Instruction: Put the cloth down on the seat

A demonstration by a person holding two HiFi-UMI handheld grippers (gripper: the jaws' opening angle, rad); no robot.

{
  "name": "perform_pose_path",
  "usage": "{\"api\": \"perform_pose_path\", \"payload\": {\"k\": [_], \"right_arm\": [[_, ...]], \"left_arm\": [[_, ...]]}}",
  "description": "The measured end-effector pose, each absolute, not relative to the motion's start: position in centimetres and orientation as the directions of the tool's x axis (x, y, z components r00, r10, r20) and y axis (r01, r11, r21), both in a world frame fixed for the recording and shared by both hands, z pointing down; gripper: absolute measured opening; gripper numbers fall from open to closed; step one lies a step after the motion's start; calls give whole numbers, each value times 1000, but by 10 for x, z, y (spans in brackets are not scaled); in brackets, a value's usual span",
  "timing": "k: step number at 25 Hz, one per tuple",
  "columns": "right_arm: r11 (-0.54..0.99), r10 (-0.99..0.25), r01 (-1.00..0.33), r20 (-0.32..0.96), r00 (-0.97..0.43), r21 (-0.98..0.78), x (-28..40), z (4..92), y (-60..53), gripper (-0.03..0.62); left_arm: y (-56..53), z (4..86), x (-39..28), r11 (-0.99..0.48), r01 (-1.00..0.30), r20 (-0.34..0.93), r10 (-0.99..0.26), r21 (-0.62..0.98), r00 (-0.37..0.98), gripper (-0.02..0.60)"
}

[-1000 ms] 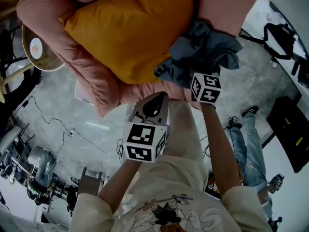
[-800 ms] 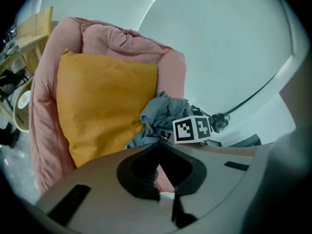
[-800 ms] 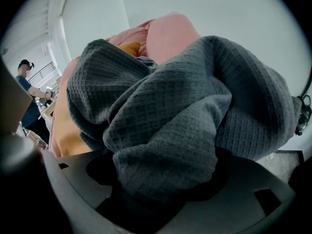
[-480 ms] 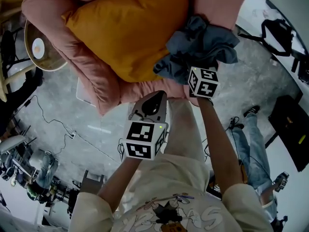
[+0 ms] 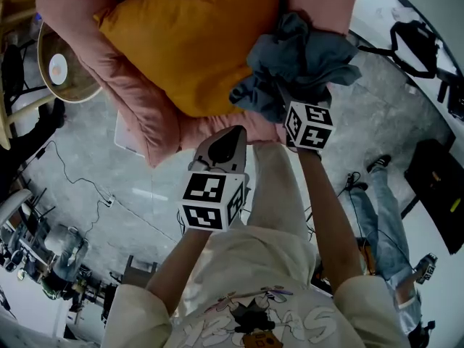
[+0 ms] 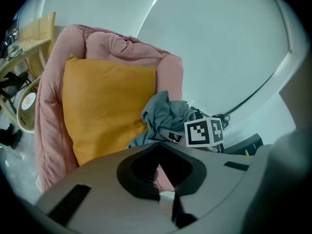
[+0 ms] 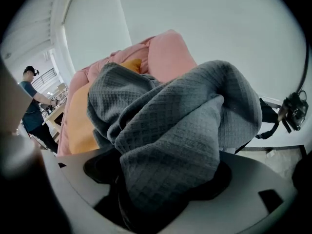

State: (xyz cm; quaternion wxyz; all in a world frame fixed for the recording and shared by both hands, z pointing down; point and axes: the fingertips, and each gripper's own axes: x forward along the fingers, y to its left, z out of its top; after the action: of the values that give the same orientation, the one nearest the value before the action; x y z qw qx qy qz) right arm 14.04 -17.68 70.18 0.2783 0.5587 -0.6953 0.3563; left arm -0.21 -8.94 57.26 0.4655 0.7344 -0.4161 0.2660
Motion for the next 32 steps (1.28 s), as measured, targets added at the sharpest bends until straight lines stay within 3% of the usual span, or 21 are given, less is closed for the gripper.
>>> {"api": "perform_pose_path", "payload": {"k": [32], "right_arm": [[112,-591,-972,772,-233,-207,165,628,-121,400]], "left_arm": [[-73,500,5,-288,-866,740,-450,409,500,5]]}}
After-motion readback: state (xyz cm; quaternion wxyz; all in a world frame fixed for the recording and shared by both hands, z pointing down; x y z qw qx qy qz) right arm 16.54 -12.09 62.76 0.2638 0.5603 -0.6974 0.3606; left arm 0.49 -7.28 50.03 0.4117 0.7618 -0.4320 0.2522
